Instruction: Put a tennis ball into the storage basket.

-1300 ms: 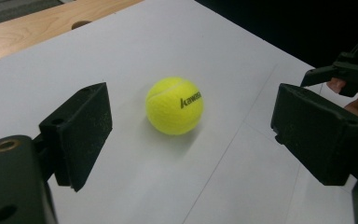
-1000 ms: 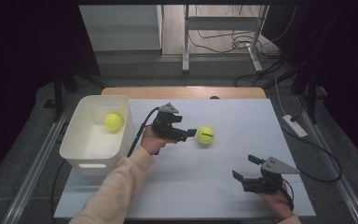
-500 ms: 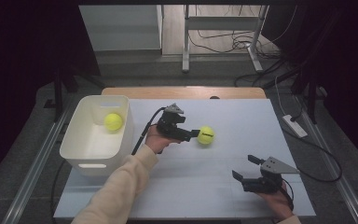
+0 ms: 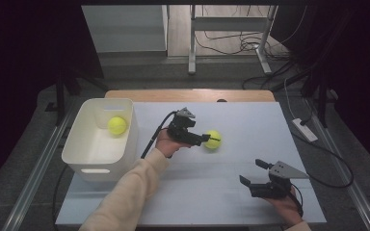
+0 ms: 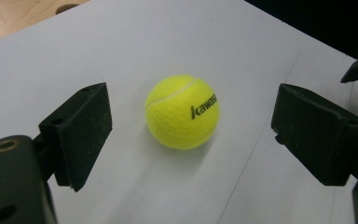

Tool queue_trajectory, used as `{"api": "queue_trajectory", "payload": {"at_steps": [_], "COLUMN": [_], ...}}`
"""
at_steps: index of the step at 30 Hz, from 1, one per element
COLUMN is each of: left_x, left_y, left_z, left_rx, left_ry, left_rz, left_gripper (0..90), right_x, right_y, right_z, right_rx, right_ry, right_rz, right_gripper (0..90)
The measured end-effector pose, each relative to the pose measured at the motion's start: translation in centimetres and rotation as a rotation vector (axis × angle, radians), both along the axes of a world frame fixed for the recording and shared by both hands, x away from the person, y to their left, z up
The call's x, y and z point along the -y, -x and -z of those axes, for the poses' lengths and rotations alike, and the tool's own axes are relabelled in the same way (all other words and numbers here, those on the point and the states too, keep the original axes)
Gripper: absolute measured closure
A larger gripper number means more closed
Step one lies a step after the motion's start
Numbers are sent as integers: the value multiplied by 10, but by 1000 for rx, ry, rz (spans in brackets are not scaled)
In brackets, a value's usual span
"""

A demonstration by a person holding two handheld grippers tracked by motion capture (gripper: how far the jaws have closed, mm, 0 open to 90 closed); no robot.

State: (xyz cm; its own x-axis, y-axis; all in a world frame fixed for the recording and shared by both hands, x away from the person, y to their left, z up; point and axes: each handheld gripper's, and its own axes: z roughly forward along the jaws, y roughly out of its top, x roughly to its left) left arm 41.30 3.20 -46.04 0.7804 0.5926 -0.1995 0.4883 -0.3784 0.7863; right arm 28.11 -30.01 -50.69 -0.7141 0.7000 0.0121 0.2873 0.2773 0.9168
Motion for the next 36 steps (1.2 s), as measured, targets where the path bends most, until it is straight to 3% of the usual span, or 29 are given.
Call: {"api": "queue_trajectory", "payload": {"at_steps": [10, 23, 36], "left_x": [7, 16, 28], "left_y": [-5, -15, -20], "left_z": [3, 12, 16], "left_rx": [-7, -60, -59], "left_ry": [-2, 11, -7], "left_rz": [-3, -4, -4], "left_gripper": [130, 131, 98], "right_x": [0, -1, -2], "right_y": [0, -1, -2], "right_z": [0, 0, 1], "right_rx": [-1, -5, -6], "right_ry": [5, 2, 4], "right_rz": [1, 1, -4], "right_gripper": [107, 107, 107]}}
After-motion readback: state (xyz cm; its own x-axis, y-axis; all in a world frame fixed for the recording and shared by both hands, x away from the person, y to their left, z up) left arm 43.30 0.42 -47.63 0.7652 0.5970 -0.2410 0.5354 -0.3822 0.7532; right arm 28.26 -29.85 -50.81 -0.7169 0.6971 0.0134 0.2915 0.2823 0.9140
